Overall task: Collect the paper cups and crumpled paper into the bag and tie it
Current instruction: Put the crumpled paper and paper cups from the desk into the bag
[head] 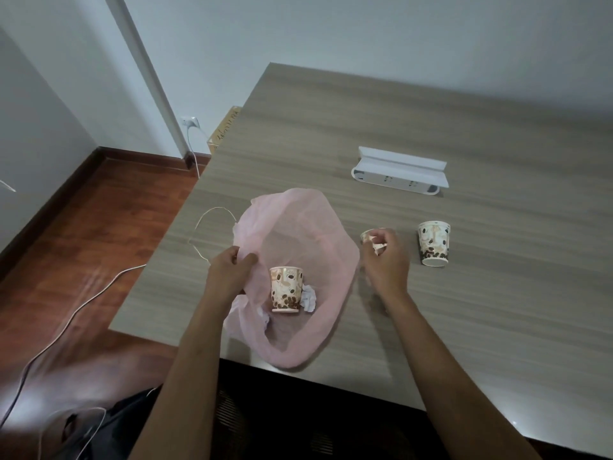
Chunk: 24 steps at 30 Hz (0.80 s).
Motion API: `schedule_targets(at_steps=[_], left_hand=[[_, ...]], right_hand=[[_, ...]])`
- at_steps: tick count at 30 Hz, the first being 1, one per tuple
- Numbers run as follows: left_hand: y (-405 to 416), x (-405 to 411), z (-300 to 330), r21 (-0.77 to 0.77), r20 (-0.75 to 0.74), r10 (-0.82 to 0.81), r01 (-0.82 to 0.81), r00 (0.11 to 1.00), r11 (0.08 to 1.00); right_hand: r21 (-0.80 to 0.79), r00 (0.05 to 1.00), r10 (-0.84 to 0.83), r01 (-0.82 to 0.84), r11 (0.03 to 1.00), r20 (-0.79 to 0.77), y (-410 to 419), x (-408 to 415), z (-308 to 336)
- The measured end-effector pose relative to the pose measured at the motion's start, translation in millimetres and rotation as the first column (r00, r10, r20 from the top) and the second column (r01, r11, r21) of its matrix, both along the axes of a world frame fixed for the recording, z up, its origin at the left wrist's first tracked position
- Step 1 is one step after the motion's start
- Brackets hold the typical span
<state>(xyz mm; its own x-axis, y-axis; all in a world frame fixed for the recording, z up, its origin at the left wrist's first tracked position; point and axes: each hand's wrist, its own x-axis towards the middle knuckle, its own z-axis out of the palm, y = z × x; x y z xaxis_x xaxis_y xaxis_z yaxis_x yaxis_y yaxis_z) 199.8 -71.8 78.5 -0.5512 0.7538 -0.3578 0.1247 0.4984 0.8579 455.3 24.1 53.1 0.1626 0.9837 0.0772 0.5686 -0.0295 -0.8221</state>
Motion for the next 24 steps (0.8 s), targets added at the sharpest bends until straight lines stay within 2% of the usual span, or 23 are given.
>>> schedule_targets(at_steps=[4, 11, 16, 19, 21, 24], left_hand=[[2, 4, -1, 0.014, -0.023, -0.017, 0.018, 1.0, 1.0], [3, 8, 0, 0.017, -0.054, -0.025, 0.026, 0.998, 1.0], [2, 7, 7, 0.04, -0.058, 0.018, -0.015, 0.998, 0.999], [1, 3, 10, 0.026, -0.131, 0.055, -0.052, 0.99, 0.998], [1, 1, 11, 0.022, -0.169, 0.068, -0.065, 0.983, 0.998], [0, 1, 14, 0.036, -0.185, 0.084, -0.078, 0.979, 0.996]], right_hand=[[-0.206, 0.99, -0.031, 0.059, 0.977, 0.139, 27, 17, -45], [-0.28, 0.98, 0.067, -0.012, 0.96, 0.187, 24, 17, -74], [-0.195, 0.993, -0.103, 0.091, 0.977, -0.052, 10, 12, -46], [-0.034, 0.957, -0.153, 0.149, 0.988, -0.247, -3, 4, -3], [0.084, 0.962, -0.045, 0.071, 0.994, -0.271, -14, -6, 22], [0.151, 0.957, 0.267, -0.248, 0.957, -0.118, -29, -25, 40]])
